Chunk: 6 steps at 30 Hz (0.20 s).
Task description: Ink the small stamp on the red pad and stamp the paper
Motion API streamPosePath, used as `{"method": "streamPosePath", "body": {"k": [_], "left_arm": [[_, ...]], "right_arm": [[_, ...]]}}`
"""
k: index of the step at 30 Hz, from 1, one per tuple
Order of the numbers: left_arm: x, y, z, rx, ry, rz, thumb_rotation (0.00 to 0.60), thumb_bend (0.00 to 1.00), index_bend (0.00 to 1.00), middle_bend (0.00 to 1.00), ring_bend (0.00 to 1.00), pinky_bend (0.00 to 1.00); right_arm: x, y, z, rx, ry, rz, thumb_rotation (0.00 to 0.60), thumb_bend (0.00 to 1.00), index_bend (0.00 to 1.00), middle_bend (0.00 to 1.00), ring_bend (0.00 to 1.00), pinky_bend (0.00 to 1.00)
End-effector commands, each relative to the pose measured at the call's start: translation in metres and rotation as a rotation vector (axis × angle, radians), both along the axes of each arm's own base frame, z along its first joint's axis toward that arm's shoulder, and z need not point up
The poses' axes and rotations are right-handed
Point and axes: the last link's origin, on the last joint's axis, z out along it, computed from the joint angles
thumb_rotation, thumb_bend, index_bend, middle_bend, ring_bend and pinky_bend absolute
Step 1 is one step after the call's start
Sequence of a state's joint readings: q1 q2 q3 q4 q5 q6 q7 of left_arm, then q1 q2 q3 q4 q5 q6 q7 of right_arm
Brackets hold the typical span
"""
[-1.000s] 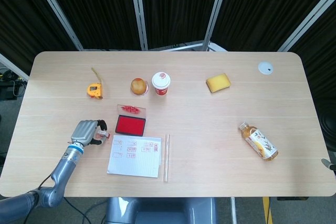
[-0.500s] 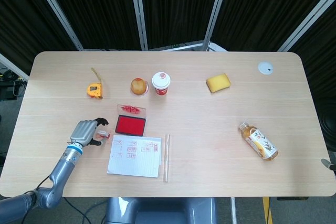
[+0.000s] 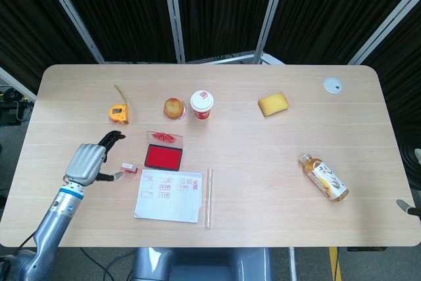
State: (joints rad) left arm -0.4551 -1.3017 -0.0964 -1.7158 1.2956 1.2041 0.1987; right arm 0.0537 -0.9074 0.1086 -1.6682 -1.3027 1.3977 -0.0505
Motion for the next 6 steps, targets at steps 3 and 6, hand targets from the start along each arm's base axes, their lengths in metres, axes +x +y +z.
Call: {"method": "streamPosePath", "body": {"k": [3, 6], "left_arm": [[0.001, -0.032, 0.043, 0.127, 0.048, -0.035, 0.6, 0.0, 0.0, 0.0, 0.0, 0.0], [-0.005, -0.05, 0.059, 0.162, 0.086, -0.015, 0.6, 0.0, 0.0, 0.0, 0.0, 0.0]], "right_arm": [[0.006, 0.002, 0.003, -0.008, -0.016, 0.025, 0.6, 0.0, 0.0, 0.0, 0.0, 0.0], [0.009, 0.003, 0.006, -0.012, -0.024, 0.044, 0.6, 0.0, 0.0, 0.0, 0.0, 0.0]]}}
